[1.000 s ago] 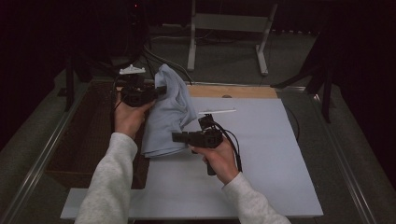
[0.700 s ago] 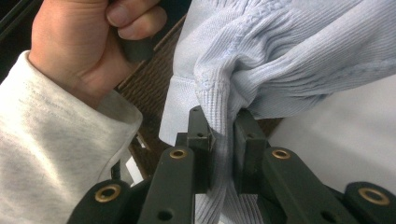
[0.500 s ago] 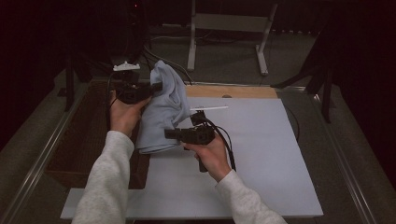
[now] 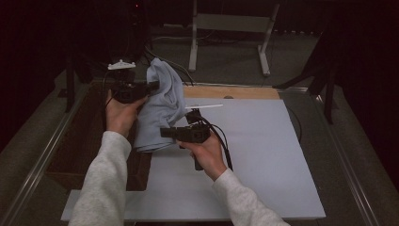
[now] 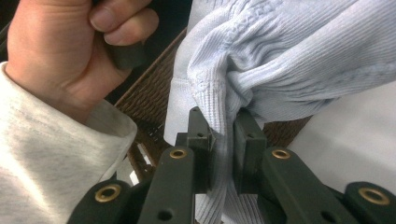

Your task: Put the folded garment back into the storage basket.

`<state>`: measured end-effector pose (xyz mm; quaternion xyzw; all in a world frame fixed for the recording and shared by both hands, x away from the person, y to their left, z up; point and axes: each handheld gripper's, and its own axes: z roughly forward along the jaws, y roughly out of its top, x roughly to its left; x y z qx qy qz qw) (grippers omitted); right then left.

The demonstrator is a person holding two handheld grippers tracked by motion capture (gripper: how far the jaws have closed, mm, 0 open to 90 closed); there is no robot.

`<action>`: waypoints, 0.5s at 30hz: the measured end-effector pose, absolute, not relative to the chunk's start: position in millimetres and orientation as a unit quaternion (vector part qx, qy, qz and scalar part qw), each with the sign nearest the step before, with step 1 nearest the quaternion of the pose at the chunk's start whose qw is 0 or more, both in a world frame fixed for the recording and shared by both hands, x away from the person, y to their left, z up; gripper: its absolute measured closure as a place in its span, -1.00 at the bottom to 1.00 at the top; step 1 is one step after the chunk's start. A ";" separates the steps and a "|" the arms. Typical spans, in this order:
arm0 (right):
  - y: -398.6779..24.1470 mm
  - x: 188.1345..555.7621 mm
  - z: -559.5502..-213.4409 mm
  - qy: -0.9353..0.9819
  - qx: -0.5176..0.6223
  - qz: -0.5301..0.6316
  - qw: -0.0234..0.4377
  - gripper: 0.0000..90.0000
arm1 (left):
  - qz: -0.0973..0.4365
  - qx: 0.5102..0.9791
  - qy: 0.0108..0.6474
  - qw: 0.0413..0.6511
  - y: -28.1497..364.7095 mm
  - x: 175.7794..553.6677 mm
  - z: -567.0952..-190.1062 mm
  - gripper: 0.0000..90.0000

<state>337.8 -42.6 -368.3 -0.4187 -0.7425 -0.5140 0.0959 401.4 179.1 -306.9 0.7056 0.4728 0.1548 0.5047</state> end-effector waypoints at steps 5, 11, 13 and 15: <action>-38.5 338.9 -367.9 -0.742 -0.418 -0.515 0.095 0.79 | 0.157 0.700 0.476 0.510 184.8 400.2 -304.1 0.78; -32.8 339.1 -361.7 -0.739 -0.411 -0.524 0.099 0.79 | 0.166 0.693 0.476 0.515 193.1 397.2 -296.4 0.78; -29.8 339.2 -362.5 -0.739 -0.411 -0.524 0.101 0.79 | 0.169 0.694 0.477 0.513 195.2 396.4 -295.3 0.78; -26.3 339.3 -364.8 -0.740 -0.412 -0.521 0.102 0.79 | 0.170 0.694 0.479 0.510 197.8 396.0 -295.9 0.78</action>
